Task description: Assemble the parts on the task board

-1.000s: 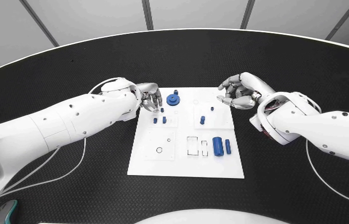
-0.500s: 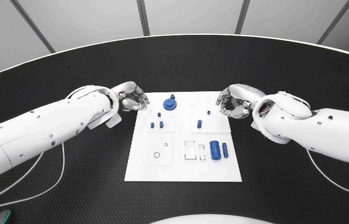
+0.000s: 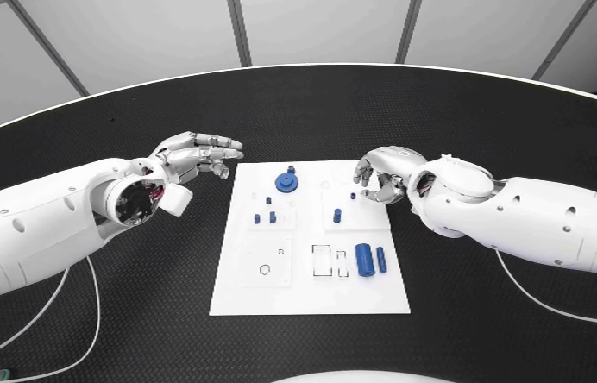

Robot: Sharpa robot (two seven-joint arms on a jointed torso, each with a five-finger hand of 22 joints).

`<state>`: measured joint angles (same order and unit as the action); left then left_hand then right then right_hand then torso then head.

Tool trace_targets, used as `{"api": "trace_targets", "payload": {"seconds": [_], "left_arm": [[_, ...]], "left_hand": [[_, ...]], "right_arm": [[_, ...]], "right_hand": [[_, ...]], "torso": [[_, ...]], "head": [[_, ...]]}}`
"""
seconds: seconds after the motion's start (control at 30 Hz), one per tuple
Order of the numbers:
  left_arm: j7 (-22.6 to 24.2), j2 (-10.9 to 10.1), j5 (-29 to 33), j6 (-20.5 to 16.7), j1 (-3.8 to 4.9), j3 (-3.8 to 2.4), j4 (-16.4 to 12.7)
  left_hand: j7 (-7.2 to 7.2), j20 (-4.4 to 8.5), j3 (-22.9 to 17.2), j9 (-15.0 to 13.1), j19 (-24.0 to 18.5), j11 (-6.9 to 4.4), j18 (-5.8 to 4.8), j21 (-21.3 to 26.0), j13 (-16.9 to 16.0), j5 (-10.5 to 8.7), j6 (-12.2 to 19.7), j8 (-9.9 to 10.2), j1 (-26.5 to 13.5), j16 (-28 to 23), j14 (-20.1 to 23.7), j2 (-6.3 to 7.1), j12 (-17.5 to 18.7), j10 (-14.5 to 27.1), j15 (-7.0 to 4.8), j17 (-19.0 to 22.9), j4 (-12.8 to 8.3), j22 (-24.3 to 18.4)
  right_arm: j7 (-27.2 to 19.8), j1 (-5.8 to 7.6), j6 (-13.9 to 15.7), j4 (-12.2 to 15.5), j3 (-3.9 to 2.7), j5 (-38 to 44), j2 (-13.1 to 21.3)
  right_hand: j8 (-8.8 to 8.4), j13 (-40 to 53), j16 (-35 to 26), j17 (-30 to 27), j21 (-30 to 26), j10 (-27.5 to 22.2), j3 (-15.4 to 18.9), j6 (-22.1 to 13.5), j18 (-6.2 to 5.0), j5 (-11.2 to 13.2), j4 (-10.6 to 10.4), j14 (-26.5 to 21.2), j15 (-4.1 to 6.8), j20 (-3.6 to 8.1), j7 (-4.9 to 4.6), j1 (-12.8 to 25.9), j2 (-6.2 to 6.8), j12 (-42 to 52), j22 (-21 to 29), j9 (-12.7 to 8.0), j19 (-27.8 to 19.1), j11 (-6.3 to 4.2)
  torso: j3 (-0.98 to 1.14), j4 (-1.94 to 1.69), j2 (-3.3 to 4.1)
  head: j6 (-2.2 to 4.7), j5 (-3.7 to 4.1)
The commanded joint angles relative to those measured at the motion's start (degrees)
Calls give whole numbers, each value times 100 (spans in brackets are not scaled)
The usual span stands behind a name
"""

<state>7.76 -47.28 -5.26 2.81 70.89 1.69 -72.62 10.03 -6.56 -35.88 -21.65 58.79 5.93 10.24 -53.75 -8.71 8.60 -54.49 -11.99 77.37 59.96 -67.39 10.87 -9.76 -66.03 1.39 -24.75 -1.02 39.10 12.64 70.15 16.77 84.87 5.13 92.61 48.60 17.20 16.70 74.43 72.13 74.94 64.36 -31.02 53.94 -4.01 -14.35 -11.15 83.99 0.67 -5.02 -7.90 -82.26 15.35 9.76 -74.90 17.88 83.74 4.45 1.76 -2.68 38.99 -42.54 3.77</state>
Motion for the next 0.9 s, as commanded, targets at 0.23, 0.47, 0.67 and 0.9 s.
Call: {"api": "trace_targets", "payload": {"seconds": [0.23,0.47,0.67,0.9], "left_arm": [[99,-147,476,63,0,1,-244],[128,-190,502,67,0,1,-337],[123,-221,507,57,0,1,-381],[62,-231,507,73,0,1,-380]], "left_hand": [[39,-10,61,-10,-53,22,35,51,7,9,-6,1,-49,-56,75,-13,30,-7,13,26,5,-24],[44,-11,73,-11,-60,24,35,64,6,8,-6,0,-41,-66,89,-14,27,-9,14,34,0,-32],[49,-12,80,-11,-64,27,35,72,6,7,-1,1,-38,-72,96,-12,26,-7,15,39,-3,-36],[61,-14,89,-9,-73,35,35,93,8,10,13,7,-3,-89,118,-29,26,7,20,55,-22,-48]], "right_arm": [[-88,-2,-125,-317,18,12,-319],[-121,-6,-254,-451,33,13,-455],[-111,-10,-386,-469,41,13,-490],[-83,-13,-515,-451,47,13,-490]], "right_hand": [[-5,-49,65,42,63,82,-63,39,119,16,31,288,-51,13,-19,4,-45,-55,-865,22,196,-3],[1,-81,89,56,96,120,-88,74,124,-34,66,290,-48,16,-19,-5,-64,-75,-887,34,203,-6],[7,-102,104,65,120,154,-98,103,128,-60,87,291,-45,17,-18,-2,-74,-84,-903,45,209,-10],[16,-114,108,65,140,183,-97,130,131,-62,98,289,-47,20,-15,9,-78,-87,-915,54,213,-13]], "torso": [[1,9,2],[15,-1,9],[15,3,15],[26,9,13]], "head": [[-6,-33],[-13,-29],[-32,-24],[-60,-22]]}}
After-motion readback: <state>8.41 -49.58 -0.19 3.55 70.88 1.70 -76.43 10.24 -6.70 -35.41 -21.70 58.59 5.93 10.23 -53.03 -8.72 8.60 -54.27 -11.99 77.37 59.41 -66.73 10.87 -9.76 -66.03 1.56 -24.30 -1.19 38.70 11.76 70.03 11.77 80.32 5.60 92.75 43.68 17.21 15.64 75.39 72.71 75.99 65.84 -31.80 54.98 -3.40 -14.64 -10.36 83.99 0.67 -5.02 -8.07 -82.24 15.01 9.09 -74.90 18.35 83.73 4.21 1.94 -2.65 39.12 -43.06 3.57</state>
